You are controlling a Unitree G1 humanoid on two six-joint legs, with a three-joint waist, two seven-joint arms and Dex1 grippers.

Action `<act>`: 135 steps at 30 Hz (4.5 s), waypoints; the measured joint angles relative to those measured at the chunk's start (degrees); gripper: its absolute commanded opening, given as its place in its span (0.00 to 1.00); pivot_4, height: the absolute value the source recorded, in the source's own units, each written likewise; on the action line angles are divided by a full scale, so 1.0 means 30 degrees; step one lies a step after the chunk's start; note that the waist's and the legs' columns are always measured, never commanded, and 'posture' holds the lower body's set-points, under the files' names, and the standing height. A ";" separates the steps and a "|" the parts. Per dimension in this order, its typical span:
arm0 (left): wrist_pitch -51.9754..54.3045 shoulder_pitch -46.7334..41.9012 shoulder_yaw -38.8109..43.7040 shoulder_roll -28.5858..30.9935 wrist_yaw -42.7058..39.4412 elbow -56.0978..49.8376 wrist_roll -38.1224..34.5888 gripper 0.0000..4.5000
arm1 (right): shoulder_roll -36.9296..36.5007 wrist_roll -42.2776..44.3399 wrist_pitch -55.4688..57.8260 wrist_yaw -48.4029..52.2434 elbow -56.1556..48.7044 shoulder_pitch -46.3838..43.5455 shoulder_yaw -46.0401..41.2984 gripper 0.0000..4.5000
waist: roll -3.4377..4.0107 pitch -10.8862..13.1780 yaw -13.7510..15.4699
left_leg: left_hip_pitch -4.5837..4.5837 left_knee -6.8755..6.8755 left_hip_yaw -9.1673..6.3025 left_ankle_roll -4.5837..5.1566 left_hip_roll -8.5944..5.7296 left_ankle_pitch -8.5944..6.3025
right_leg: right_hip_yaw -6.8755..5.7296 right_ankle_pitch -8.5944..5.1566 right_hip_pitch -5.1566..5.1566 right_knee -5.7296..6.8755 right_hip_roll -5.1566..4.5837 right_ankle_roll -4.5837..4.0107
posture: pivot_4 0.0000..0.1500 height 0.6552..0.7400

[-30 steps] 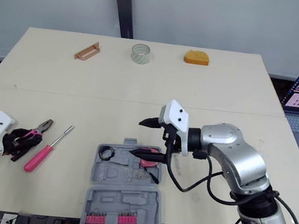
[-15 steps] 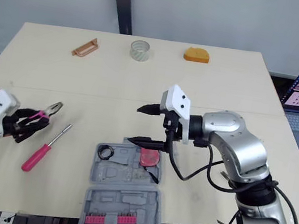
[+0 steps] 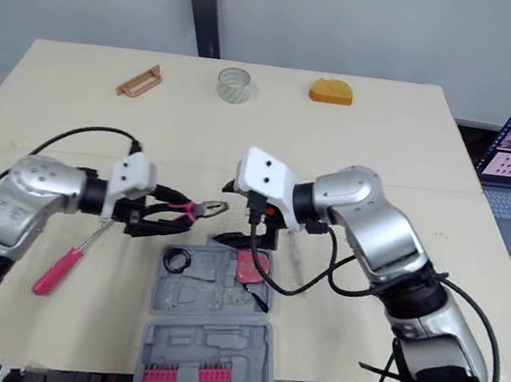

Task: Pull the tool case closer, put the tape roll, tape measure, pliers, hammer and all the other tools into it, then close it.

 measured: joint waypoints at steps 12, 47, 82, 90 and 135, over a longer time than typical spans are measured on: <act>0.0396 -0.0033 -0.0790 -0.0319 -0.0382 -0.1330 0.0262 0.52 | -0.0070 -0.2105 0.0473 0.0300 0.0266 -0.0050 0.1193 0.49 | 0.0000 0.0000 -0.0025 | -0.0002 0.0010 -0.0005 -0.0001 0.0000 0.0000 | -0.0006 0.0000 -0.0004 0.0013 -0.0004 0.0000 | 1.00 1.00; 0.0559 0.0132 -0.0971 -0.0900 -0.0385 -0.1426 0.0456 0.63 | 0.0569 -0.3096 -0.0026 0.0783 0.0962 0.0276 0.1320 0.22 | 0.0000 0.0000 -0.0069 | -0.0001 0.0034 -0.0013 -0.0001 0.0000 0.0000 | -0.0006 0.0000 -0.0004 0.0050 -0.0005 -0.0001 | 1.00 1.00; -0.7122 1.5825 1.0150 0.1357 -0.2972 -0.4370 -0.2641 1.00 | -0.0537 -0.4895 -0.4551 -0.0292 -0.2351 0.7667 0.0992 0.22 | 0.0002 0.0001 0.0237 | 0.0031 0.0021 0.0020 0.0001 0.0017 -0.0001 | -0.0007 0.0002 0.0035 0.0009 -0.0011 -0.0033 | 1.00 1.00; -0.8064 1.5881 0.9935 0.1361 -0.3209 -0.4176 -0.2643 1.00 | -0.0325 -0.5457 -0.4540 -0.0562 -0.2357 0.7874 0.1327 0.22 | 0.0002 0.0001 0.0239 | 0.0032 0.0020 0.0019 0.0001 0.0017 -0.0001 | -0.0007 0.0002 0.0037 0.0008 -0.0011 -0.0034 | 1.00 1.00; -0.7653 1.4447 0.8989 0.1384 -0.2131 -0.3406 -0.2483 1.00 | 0.0090 -0.6456 -0.4181 -0.0721 -0.2264 0.8343 0.1710 0.50 | 0.0002 0.0000 0.0228 | 0.0036 0.0020 0.0020 0.0001 0.0016 -0.0001 | -0.0010 0.0002 0.0037 0.0014 -0.0010 -0.0033 | 1.00 1.00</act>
